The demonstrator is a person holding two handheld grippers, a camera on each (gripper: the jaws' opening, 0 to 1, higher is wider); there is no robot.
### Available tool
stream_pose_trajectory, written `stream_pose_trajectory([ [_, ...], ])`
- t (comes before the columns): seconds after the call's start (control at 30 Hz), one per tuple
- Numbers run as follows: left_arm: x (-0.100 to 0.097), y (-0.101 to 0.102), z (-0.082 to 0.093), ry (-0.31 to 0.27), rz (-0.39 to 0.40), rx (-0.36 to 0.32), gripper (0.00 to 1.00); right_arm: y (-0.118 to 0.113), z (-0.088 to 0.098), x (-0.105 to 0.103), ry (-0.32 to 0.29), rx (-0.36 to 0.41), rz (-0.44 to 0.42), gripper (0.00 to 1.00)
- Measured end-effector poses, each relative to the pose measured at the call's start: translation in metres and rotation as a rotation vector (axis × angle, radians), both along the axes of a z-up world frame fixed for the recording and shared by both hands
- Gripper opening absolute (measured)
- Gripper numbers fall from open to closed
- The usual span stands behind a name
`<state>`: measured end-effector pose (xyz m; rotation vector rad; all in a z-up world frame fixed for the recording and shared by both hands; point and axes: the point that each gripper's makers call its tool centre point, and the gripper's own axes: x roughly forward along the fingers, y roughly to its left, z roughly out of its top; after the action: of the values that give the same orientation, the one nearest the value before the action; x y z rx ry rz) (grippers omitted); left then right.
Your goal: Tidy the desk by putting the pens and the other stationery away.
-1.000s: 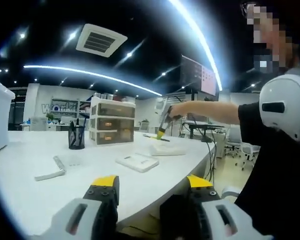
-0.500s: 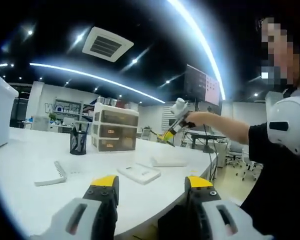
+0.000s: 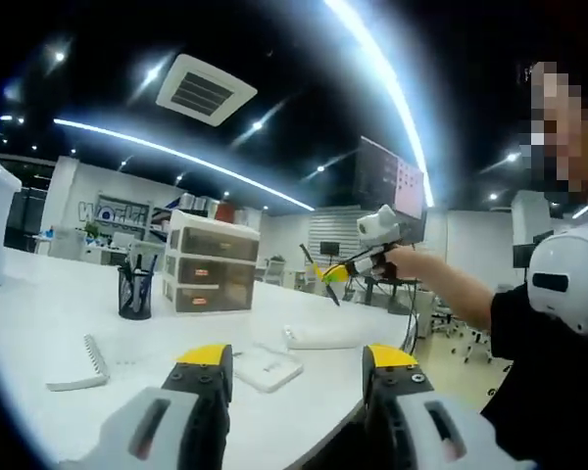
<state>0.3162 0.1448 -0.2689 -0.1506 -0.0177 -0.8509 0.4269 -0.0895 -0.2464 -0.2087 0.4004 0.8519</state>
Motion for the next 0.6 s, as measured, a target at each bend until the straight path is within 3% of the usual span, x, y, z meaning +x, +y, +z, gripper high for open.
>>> stream_pose_trajectory([
  [0.23, 0.001, -0.018, 0.018, -0.019, -0.042, -0.021, 0.53, 0.014, 0.002, -0.019, -0.058, 0.107, 0.038, 0.04],
  [0.43, 0.004, -0.033, 0.03, -0.03, -0.076, -0.028, 0.53, 0.026, 0.006, -0.035, -0.109, 0.247, 0.046, 0.04],
  [0.6, 0.006, -0.048, 0.035, -0.036, -0.104, -0.019, 0.53, 0.041, -0.003, -0.05, -0.146, 0.276, 0.052, 0.04],
])
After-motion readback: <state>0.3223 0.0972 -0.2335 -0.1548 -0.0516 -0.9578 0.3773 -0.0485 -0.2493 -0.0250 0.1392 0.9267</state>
